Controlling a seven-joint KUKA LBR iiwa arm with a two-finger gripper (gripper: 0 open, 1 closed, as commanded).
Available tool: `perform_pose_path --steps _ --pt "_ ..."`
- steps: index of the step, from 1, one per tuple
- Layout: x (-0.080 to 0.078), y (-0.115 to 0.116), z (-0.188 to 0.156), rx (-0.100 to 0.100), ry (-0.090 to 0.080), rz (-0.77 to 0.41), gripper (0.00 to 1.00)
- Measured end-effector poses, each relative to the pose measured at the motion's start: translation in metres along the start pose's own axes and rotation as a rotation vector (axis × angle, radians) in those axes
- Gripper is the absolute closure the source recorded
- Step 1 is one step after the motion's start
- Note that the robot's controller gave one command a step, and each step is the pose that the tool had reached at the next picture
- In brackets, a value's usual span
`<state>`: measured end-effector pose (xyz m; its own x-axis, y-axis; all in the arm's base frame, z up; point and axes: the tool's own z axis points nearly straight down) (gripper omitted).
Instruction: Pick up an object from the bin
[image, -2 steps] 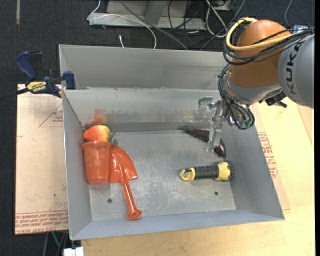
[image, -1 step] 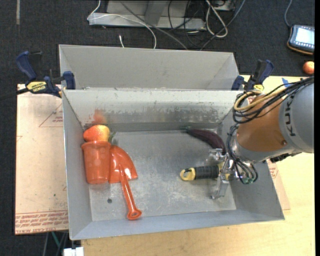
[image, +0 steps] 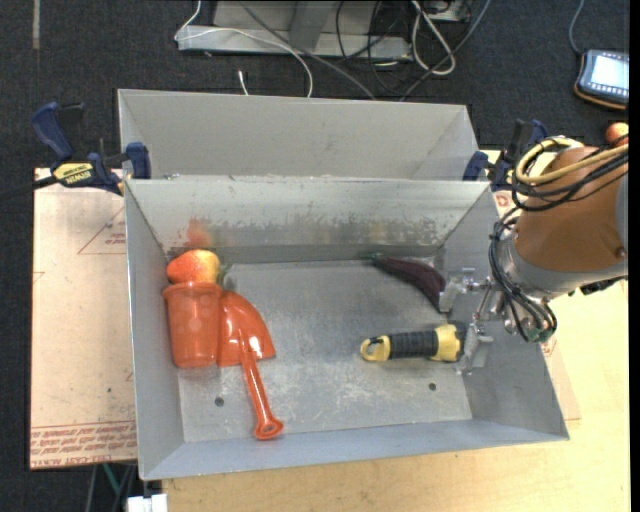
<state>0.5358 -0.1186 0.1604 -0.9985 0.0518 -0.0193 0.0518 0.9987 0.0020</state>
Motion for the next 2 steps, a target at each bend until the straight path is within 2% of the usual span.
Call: perform_pose_path --steps 1,2 --pt "-0.002 0.023 0.061 -0.004 0.027 -0.059 0.00" --pt "-0.001 0.015 0.091 0.000 -0.003 -0.045 0.00"
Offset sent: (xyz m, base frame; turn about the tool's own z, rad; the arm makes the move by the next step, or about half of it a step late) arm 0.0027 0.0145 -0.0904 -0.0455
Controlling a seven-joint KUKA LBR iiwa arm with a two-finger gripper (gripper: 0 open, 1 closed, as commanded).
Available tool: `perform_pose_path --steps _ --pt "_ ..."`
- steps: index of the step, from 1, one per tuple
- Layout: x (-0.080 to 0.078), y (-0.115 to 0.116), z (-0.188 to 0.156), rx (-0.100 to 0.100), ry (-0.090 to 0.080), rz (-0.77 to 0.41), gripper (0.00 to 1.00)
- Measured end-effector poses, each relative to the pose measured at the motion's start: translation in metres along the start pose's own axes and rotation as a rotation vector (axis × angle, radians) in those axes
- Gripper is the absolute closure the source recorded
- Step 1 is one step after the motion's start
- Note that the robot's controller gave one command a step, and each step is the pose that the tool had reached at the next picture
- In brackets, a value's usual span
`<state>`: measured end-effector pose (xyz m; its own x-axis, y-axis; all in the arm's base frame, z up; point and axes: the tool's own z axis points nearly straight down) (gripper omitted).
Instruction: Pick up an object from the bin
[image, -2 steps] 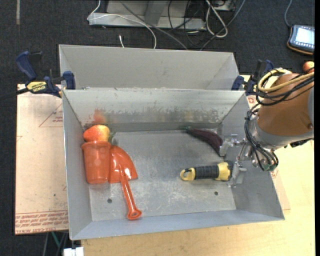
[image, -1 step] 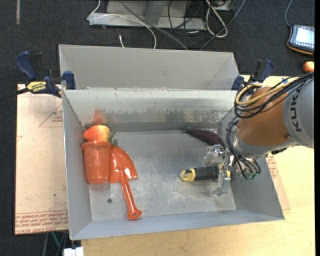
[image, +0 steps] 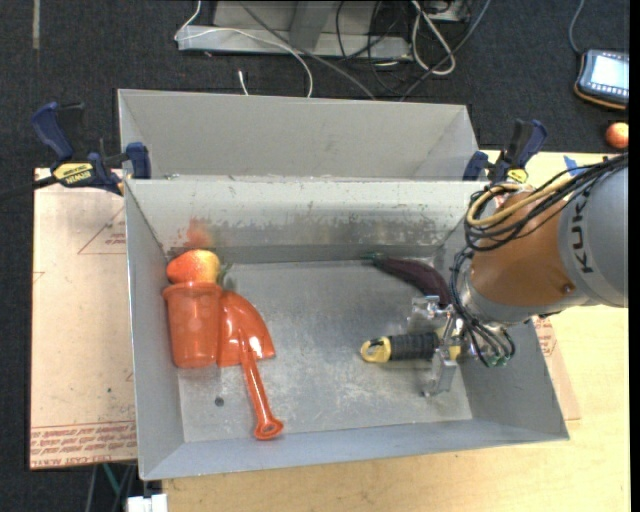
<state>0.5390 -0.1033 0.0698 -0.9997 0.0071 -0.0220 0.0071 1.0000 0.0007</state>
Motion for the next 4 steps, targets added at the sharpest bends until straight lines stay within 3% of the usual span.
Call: perform_pose_path --steps 1,3,4 --pt "-0.001 0.002 0.001 -0.004 0.015 0.020 1.00" --pt "-0.001 0.003 -0.009 -0.005 0.016 0.019 1.00" --pt "0.001 0.004 -0.041 -0.006 0.026 0.018 1.00"
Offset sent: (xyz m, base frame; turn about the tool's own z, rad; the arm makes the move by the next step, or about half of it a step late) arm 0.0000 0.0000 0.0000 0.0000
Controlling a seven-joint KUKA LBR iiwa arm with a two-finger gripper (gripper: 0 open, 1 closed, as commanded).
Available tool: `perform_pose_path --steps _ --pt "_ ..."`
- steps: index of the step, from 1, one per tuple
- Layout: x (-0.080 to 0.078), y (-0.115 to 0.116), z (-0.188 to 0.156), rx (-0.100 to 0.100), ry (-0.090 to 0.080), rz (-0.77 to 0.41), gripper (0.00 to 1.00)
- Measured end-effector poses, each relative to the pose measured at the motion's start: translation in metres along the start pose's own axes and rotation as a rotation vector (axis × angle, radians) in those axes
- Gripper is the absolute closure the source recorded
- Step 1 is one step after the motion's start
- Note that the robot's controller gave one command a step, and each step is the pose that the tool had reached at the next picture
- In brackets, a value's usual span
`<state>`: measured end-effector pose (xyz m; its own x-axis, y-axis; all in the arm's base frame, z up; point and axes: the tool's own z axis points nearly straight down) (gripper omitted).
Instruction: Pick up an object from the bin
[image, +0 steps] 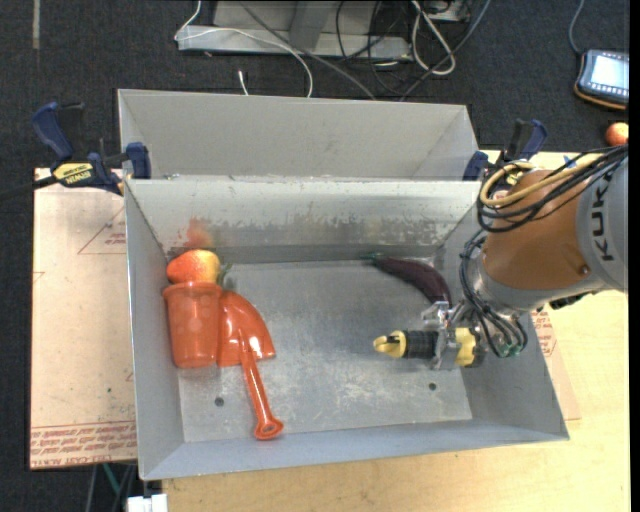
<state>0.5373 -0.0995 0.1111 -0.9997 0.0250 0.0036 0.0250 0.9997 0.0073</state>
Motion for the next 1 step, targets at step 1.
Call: perform_pose_path --steps 1 --pt "-0.0009 0.0004 -0.0371 0.000 -0.003 -0.001 1.00"
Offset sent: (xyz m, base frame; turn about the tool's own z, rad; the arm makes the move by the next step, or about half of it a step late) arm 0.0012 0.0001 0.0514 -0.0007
